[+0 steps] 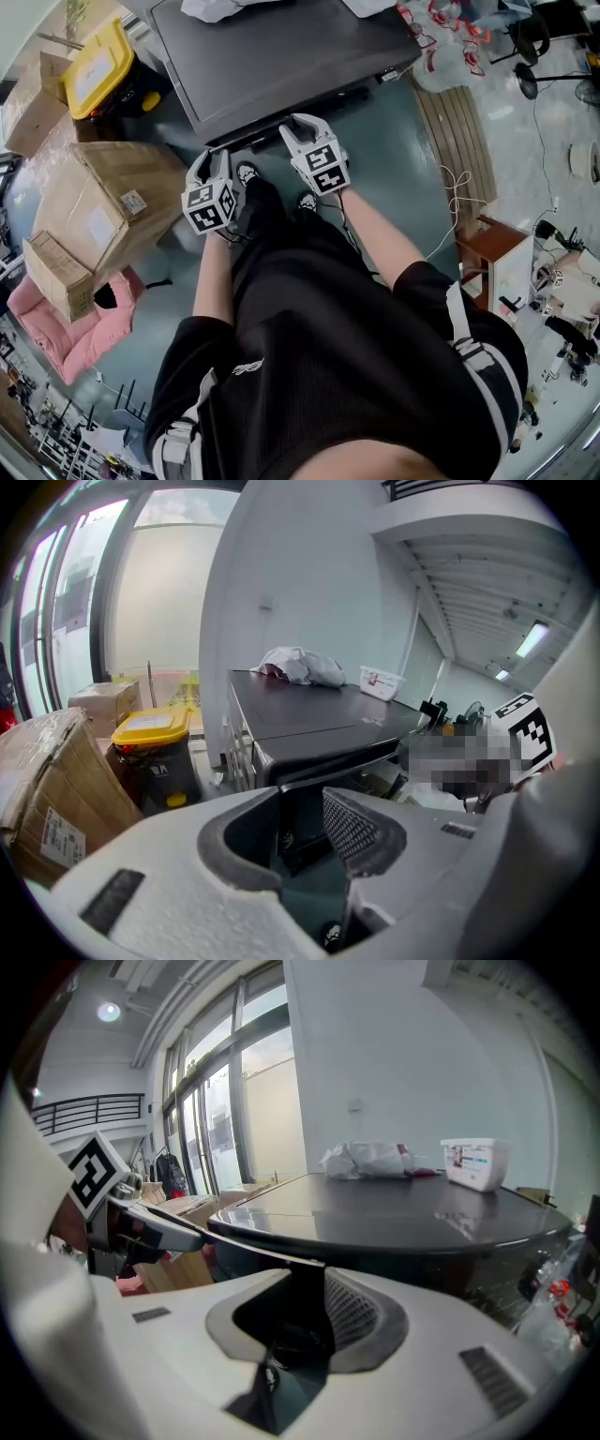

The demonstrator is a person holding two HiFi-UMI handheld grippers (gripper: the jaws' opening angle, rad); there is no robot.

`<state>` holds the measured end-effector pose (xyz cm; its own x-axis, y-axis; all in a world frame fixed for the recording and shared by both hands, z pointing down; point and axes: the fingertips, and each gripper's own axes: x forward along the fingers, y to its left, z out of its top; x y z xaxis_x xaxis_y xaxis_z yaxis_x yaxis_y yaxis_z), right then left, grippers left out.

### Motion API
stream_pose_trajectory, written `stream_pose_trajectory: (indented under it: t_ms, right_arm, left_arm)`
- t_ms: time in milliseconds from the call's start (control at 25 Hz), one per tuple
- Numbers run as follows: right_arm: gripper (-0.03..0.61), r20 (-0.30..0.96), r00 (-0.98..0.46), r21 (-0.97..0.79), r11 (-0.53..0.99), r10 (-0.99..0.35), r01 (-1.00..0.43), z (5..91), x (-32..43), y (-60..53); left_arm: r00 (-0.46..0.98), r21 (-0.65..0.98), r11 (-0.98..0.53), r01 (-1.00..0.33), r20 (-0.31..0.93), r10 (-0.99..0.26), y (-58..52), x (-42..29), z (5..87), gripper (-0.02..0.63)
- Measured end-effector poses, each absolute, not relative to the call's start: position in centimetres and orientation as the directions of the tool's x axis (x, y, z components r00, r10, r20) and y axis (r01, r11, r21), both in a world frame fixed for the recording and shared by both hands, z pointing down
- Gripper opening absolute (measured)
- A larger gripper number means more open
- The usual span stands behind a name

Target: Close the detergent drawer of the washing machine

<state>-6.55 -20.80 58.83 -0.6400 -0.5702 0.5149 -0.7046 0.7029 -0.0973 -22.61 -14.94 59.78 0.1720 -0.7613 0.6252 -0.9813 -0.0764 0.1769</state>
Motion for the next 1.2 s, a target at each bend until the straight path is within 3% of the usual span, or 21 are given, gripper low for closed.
stream_pose_trajectory:
  t_ms: [1200]
  right_arm:
    - [0.100, 0.520, -0.622, -0.098, 0.683, -0.586, -0.724, 58.82, -6.64, -21.49]
  left_arm:
    - [0.178, 0.202, -0.062, -0.977, 0.628, -0.757, -15.52, -22.78, 59.92, 0.146]
